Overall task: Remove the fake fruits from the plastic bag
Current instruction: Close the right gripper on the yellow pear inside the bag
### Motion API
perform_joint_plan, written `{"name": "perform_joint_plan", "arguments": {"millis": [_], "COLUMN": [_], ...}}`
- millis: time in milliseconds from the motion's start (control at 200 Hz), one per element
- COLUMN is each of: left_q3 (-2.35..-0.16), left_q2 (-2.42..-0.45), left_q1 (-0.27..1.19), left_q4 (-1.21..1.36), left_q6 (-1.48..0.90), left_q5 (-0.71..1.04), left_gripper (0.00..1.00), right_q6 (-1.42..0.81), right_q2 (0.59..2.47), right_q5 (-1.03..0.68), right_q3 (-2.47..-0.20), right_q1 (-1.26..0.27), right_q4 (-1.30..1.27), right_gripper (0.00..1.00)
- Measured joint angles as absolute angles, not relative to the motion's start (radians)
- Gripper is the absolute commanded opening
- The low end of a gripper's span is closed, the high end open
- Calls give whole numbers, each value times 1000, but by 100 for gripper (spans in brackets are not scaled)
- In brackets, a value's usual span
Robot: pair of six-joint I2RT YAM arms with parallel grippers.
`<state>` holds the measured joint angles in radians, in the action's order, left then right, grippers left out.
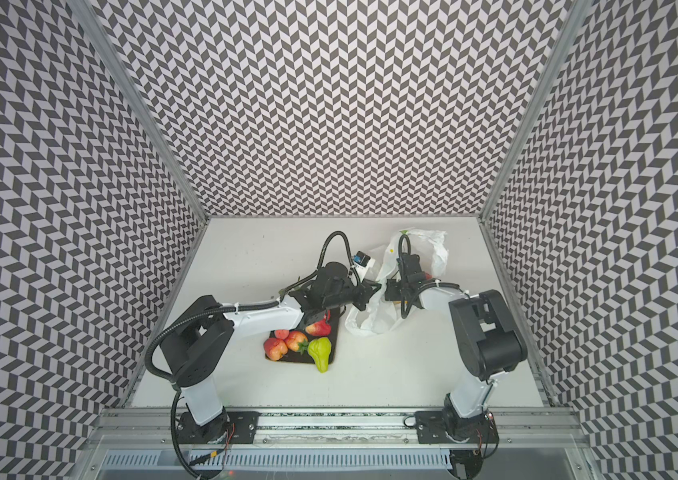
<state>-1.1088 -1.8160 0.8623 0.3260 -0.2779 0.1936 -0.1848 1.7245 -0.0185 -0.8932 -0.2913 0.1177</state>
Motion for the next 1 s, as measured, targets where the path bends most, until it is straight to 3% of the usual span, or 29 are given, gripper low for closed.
{"name": "perform_joint_plan", "arguments": {"millis": [40, 60, 80, 195, 481, 801, 996], "left_q3": [-1109, -1109, -1109, -1109, -1109, -1109, -1109], "left_q2": [-1812, -1810, -1807, -1798, -1792, -1792, -1792], "left_q1": [859, 857, 855, 840, 811, 811, 811], "left_q4": [324, 323, 321, 320, 318, 312, 311], "left_q6": [-278, -277, -277, -273, -270, -270, -270], "left_q5": [191, 188, 187, 179, 170, 170, 170], "left_gripper": [0, 0, 0, 0, 0, 0, 0], "right_q6": [-183, -184, -185, -181, -192, -195, -198], "right_q2": [1724, 1723, 1721, 1703, 1691, 1750, 1764], "right_q5": [-19, -19, -19, -34, -40, 70, 109], "right_q3": [-893, -893, -893, -892, -890, -933, -940], "right_q1": [-291, -291, -291, -292, -316, -358, -364], "right_q4": [127, 131, 135, 157, 163, 194, 195], "right_gripper": [82, 92, 96, 99, 90, 92, 81]}}
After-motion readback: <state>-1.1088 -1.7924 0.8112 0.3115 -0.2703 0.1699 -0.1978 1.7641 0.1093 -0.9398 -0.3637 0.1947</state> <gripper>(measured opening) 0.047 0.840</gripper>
